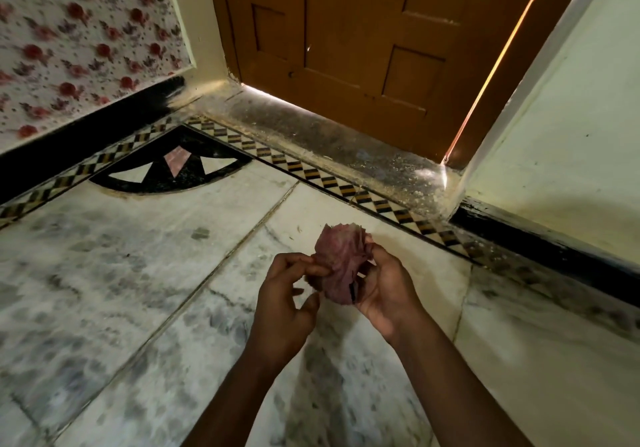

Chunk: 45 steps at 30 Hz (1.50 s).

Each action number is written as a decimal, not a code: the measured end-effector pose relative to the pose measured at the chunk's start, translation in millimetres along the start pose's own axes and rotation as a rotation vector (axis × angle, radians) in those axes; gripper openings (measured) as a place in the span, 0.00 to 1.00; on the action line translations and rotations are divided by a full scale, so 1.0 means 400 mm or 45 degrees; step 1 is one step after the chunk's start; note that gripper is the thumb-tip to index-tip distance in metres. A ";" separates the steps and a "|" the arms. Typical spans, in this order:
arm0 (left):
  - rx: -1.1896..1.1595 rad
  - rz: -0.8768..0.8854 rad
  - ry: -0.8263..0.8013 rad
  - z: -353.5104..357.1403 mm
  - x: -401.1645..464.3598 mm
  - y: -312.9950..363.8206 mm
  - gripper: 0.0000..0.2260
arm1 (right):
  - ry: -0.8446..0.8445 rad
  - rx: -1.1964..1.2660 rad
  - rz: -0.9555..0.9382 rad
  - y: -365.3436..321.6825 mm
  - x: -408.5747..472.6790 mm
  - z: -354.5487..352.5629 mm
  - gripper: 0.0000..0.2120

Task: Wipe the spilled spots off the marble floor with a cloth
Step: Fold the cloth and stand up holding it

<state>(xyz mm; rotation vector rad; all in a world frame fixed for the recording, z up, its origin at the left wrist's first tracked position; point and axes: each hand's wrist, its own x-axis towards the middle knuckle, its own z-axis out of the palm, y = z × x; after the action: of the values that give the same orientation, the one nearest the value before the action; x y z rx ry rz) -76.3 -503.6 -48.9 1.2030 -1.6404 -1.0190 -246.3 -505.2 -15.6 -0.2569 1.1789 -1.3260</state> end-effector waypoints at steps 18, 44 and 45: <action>0.257 0.324 -0.001 -0.014 -0.007 0.029 0.14 | -0.097 0.297 0.242 -0.061 -0.047 0.034 0.32; -0.409 -0.324 0.081 -0.029 0.031 0.075 0.06 | -0.156 0.020 0.154 -0.019 -0.049 -0.047 0.25; -0.400 -0.303 0.074 -0.029 0.031 0.072 0.06 | -0.146 0.002 0.151 -0.018 -0.050 -0.046 0.23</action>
<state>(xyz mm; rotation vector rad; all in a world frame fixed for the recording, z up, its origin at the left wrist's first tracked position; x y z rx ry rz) -76.3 -511.2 -16.1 1.2175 -1.2548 -1.3221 -261.1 -482.4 -8.3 -0.2551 1.0806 -1.1934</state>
